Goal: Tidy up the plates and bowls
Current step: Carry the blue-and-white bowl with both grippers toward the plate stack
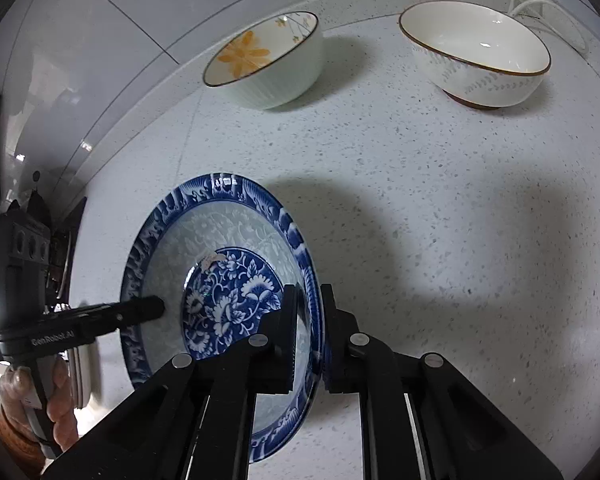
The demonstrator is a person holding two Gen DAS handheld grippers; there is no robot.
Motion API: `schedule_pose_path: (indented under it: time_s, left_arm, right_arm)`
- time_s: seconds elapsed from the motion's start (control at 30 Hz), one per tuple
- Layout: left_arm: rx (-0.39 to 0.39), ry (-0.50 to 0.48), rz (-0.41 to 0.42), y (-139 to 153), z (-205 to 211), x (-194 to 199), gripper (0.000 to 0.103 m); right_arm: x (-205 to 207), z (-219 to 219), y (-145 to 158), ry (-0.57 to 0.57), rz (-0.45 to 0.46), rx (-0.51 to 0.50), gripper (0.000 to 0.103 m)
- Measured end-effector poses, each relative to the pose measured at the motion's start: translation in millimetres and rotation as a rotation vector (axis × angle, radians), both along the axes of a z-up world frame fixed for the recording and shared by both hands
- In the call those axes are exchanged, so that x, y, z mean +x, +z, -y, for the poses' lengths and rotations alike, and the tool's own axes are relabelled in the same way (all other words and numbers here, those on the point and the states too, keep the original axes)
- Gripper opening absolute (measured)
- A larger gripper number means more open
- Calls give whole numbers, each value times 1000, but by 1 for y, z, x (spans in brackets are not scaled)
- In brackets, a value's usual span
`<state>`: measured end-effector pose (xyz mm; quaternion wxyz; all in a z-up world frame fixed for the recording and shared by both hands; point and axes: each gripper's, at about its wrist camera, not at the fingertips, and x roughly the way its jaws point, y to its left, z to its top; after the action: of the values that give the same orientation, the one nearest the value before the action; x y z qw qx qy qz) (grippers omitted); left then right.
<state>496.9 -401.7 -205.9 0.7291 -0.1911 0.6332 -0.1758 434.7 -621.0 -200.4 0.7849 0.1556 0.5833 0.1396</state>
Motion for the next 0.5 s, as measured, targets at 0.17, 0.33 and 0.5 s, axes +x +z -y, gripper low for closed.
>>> schedule_pose_path:
  time_s: [0.17, 0.33, 0.5]
  left_arm:
    - [-6, -14, 1, 14, -9, -22, 6]
    - [-15, -40, -16, 20, -26, -59, 7]
    - [-25, -49, -38, 18, -53, -96, 8]
  right_arm:
    - [-20, -2, 8, -20, 4, 33, 10]
    - [-53, -12, 12, -28, -9, 48, 10]
    - [-87, -32, 6, -30, -36, 75, 10]
